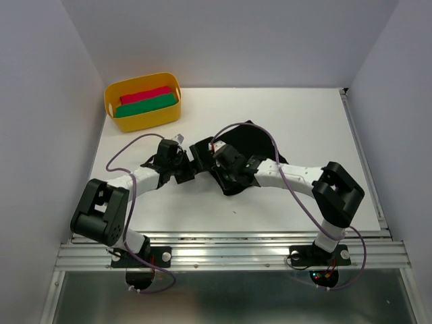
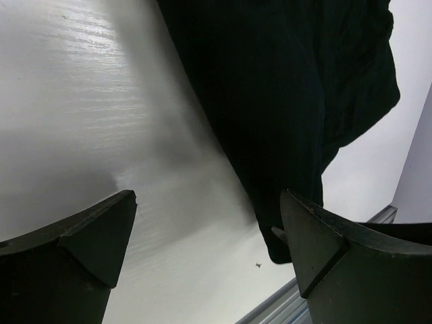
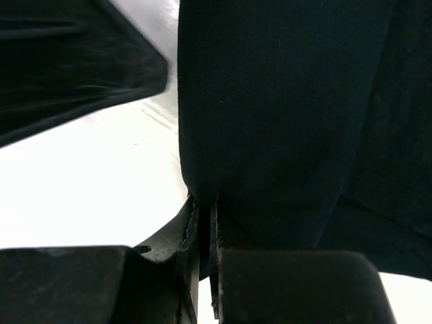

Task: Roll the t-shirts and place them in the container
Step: Roll the T-shirt to the center of the board.

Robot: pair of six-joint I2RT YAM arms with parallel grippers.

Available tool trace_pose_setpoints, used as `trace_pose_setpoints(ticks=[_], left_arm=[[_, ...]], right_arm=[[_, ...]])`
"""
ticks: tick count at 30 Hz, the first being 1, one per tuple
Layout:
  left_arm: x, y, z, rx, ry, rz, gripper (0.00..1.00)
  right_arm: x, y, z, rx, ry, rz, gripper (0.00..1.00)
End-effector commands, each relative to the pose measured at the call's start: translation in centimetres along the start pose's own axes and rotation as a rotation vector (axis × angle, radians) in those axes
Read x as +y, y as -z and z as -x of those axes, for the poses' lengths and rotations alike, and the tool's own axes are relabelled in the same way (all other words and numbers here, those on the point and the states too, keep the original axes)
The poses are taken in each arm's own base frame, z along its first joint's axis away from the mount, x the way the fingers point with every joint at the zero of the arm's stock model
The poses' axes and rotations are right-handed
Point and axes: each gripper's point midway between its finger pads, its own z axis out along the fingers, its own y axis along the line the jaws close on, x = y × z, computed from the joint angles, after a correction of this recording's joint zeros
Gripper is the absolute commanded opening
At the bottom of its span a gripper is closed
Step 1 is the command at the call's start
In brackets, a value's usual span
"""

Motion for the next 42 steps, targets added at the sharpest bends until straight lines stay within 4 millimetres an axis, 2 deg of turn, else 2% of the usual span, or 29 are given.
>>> trace_pose_setpoints(ticks=[1,10,19,25,26,27,28,29,30,32,33,36,37,39,41,42], left_arm=[[-1.0,-0.8,0.5,-0.029,-0.004,-0.083,0.98],[-1.6,-3.0,0.9,-0.035,0.045,-0.165,0.98],[-3.7,-4.0,1.5,-0.046,0.121,-0.296,0.82],[-3.6,-4.9,1.9,-0.039,0.134,-0.290,0.64],[-3.7,-4.9,1.9,-0.040,0.135,-0.291,0.53],[-3.7,-4.9,2.0,-0.041,0.137,-0.292,0.48],[-4.0,-4.8,2.0,-0.039,0.138,-0.298,0.34],[-4.1,-4.7,2.2,-0.042,0.140,-0.303,0.24],[-4.3,-4.5,2.2,-0.040,0.140,-0.309,0.15],[-4.4,-4.2,2.1,-0.032,0.151,-0.300,0.00],[-4.4,-4.1,2.0,-0.028,0.151,-0.293,0.00],[-4.0,-3.6,1.8,-0.015,0.172,-0.249,0.00],[-3.4,-3.6,1.5,0.003,0.185,-0.205,0.00],[-3.4,-3.3,1.6,0.007,0.180,-0.180,0.00],[-2.8,-3.1,1.4,0.017,0.191,-0.129,0.00],[-3.0,-2.8,1.6,0.009,0.186,-0.124,0.00]], right_arm=[[1.8,1.6,2.1,-0.082,-0.033,0.102,0.01],[1.7,2.2,1.1,-0.071,-0.035,0.115,0.01],[1.3,2.5,-0.7,-0.044,-0.040,0.115,0.01],[1.1,2.8,-0.8,-0.047,-0.040,0.111,0.01],[1.1,2.8,-0.7,-0.051,-0.039,0.108,0.01],[1.0,2.8,-0.8,-0.048,-0.039,0.103,0.01],[0.8,2.8,-1.0,-0.040,-0.036,0.093,0.01],[0.7,2.8,-1.0,-0.040,-0.035,0.086,0.04],[0.5,2.9,-0.9,-0.040,-0.030,0.077,0.22],[-0.2,3.2,-0.8,-0.038,-0.014,0.044,0.39],[-0.5,3.3,-0.7,-0.038,-0.003,0.027,0.53],[-1.6,4.1,-0.2,-0.042,0.015,-0.034,0.62],[-1.9,4.4,-0.1,-0.046,0.037,-0.064,0.68],[-1.7,5.0,0.3,-0.066,0.063,-0.089,0.75],[-1.9,5.4,0.5,-0.078,0.092,-0.127,0.77],[-1.3,5.6,0.4,-0.085,0.112,-0.127,0.77]])
